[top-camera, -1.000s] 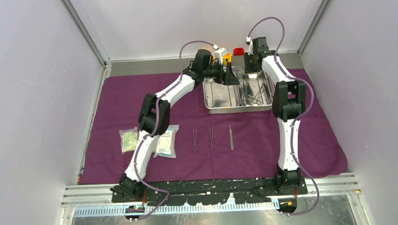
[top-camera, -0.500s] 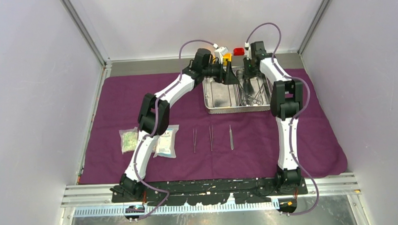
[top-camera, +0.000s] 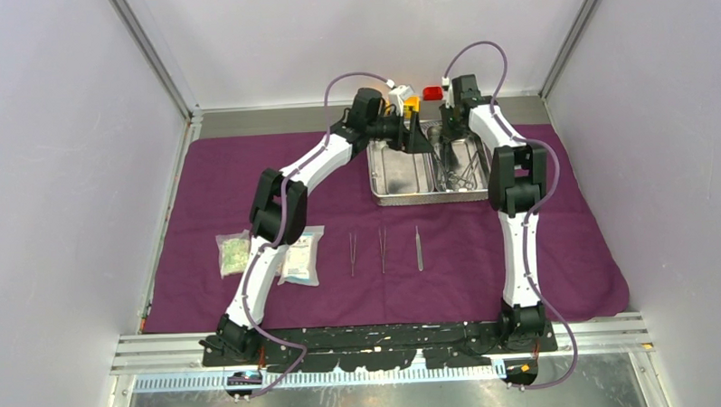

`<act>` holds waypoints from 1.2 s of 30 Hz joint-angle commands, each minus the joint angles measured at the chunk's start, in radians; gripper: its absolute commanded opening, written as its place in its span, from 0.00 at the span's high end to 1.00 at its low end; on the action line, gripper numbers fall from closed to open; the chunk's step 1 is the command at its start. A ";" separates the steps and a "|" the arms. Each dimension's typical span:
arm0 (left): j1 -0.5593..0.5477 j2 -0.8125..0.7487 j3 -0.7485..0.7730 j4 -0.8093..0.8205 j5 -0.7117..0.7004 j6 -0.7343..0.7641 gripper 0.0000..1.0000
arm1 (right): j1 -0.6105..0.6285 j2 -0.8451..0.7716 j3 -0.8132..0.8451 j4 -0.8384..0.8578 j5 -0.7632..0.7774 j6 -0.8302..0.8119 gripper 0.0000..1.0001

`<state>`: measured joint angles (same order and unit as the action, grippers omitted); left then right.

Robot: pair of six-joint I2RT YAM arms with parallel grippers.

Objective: Open and lay out the surgical kit
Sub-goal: Pick up the medical item from the container.

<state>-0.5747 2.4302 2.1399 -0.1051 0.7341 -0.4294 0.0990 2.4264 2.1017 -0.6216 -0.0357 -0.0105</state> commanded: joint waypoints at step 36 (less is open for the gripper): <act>0.012 -0.110 -0.014 -0.031 -0.010 0.057 0.28 | 0.002 -0.047 0.059 0.031 0.017 -0.010 1.00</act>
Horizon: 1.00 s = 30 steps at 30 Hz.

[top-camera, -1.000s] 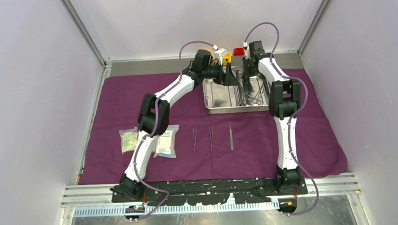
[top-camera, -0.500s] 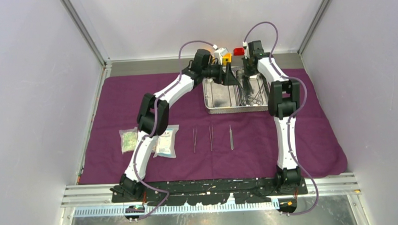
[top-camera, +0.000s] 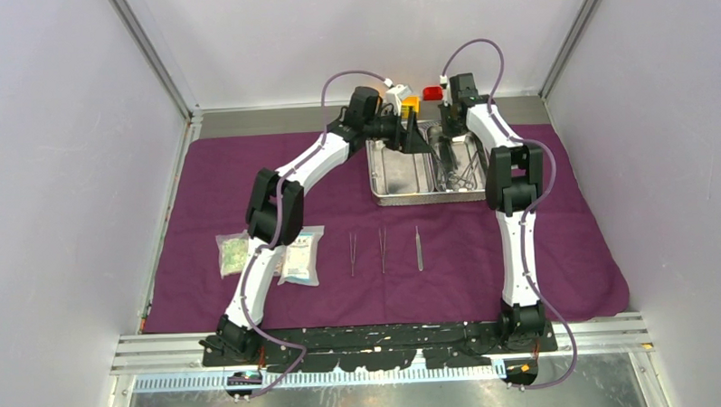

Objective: Open and lay out the surgical kit
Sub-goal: Pick up the medical item from the container.

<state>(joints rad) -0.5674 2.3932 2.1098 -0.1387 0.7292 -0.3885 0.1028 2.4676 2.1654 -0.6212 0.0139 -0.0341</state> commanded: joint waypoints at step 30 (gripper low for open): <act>0.006 -0.073 0.037 -0.014 -0.025 0.015 0.28 | -0.009 -0.250 -0.034 0.008 -0.074 0.056 0.99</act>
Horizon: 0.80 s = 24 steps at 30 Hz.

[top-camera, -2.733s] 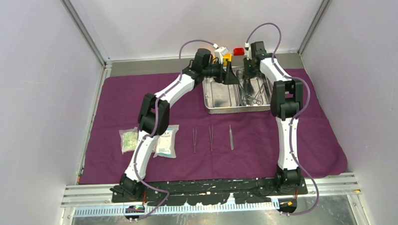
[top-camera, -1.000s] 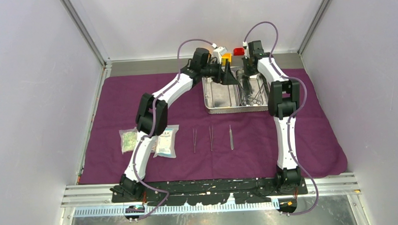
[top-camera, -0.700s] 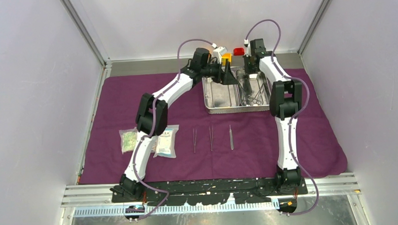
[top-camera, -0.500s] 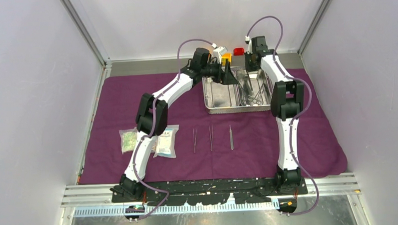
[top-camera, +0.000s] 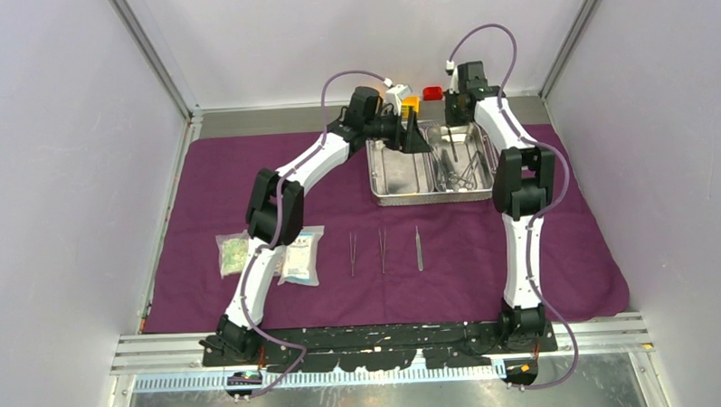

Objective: Open and lay out the surgical kit
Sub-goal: Pick up the medical item from the container.

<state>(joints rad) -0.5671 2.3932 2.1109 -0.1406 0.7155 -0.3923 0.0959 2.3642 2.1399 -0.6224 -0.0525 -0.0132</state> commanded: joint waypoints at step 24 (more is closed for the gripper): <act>0.074 -0.641 -0.443 -0.243 -0.261 0.261 0.26 | 0.298 -0.701 -0.567 -0.032 0.191 0.243 1.00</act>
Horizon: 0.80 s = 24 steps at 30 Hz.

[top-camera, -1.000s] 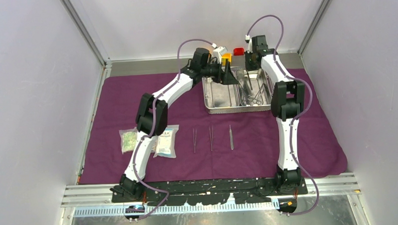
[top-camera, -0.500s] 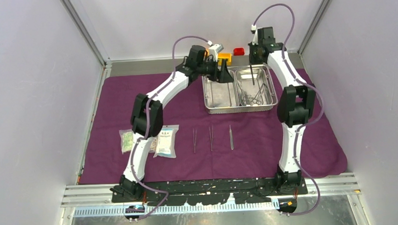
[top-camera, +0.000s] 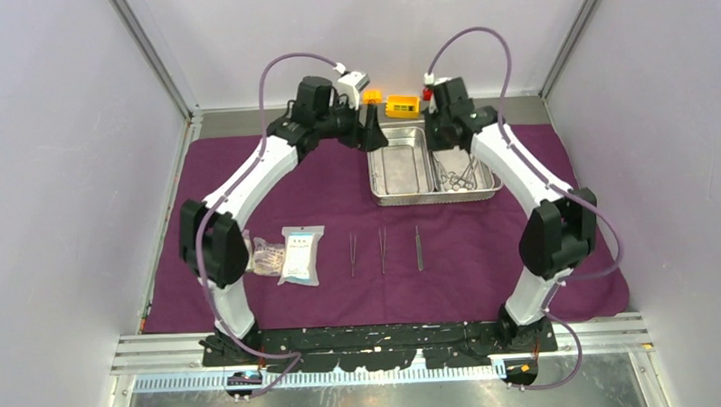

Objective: Open and lay out the surgical kit
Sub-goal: Pick up the medical item from the container, then place the medical item in the surgical kit.

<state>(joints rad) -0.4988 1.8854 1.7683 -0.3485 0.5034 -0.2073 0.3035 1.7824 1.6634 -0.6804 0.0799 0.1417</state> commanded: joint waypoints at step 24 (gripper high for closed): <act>0.058 -0.382 -0.417 -0.033 -0.126 0.158 0.23 | 0.373 -0.190 -0.487 0.183 0.126 0.392 1.00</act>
<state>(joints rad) -0.4427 1.5387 1.3575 -0.4160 0.3805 -0.0475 0.6800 1.6001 1.1908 -0.5522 0.1516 0.4965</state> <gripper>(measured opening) 0.775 0.019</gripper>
